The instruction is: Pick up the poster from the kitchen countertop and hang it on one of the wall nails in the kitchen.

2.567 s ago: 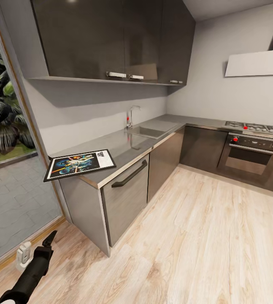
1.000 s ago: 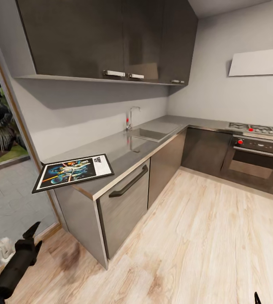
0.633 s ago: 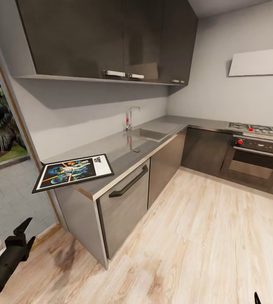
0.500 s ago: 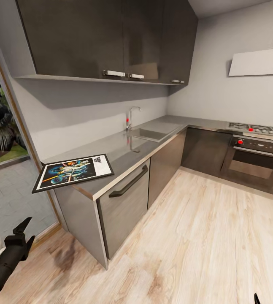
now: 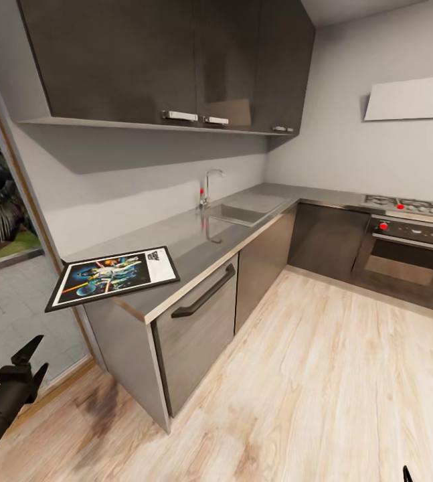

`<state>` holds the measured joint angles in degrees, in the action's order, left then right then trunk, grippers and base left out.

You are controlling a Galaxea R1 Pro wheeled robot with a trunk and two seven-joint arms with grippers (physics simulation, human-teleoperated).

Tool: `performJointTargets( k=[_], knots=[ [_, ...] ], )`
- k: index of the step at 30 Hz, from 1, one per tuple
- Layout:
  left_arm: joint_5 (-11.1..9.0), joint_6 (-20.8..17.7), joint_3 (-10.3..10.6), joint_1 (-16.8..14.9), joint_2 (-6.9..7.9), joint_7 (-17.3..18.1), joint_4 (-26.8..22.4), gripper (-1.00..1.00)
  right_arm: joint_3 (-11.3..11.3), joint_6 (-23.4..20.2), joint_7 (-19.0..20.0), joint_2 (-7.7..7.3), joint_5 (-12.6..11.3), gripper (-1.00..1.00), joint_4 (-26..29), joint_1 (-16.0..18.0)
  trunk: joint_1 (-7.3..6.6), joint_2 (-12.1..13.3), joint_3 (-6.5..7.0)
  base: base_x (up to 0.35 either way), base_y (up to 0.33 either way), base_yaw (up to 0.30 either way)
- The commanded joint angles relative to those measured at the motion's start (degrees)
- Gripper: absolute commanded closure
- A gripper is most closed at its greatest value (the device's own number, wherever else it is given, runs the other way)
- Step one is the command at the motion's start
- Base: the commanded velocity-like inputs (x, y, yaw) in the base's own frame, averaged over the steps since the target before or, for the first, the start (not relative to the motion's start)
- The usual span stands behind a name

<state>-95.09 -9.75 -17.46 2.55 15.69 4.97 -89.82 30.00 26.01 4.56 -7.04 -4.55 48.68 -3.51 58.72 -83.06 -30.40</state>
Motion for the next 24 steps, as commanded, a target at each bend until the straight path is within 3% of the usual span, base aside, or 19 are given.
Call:
performJointTargets(
  k=[1,6,14,19,24],
  knots=[
    [-1.18,-0.31,-0.09,0.00,0.44,0.61,0.00,-1.00,0.06,0.09,0.48,0.01,-0.47,-1.00,0.01,0.00,0.00,-0.02,-0.03,0.067,0.000,0.000],
    [-2.32,-0.27,-0.12,0.00,0.70,0.94,0.00,-1.00,0.06,0.11,0.51,0.01,-0.46,-1.00,0.01,0.00,0.00,-0.02,-0.03,0.179,0.000,0.000],
    [-2.55,-0.27,-0.25,0.00,0.85,1.08,0.31,-1.00,0.06,0.12,0.54,0.01,-0.46,-1.00,0.01,0.00,0.00,-0.02,-0.03,0.135,0.047,0.000],
    [-2.56,-0.28,-2.16,0.00,0.88,1.07,0.54,-1.00,0.05,0.11,0.48,0.01,-0.46,-1.00,0.01,0.00,0.00,-0.02,-0.03,0.050,0.023,0.000],
    [-2.56,-0.33,-2.68,0.00,0.89,1.09,0.53,-1.00,0.02,0.11,0.46,0.01,-0.46,-1.00,0.01,0.00,0.00,-0.02,-0.03,0.114,0.006,0.000]
  ],
)
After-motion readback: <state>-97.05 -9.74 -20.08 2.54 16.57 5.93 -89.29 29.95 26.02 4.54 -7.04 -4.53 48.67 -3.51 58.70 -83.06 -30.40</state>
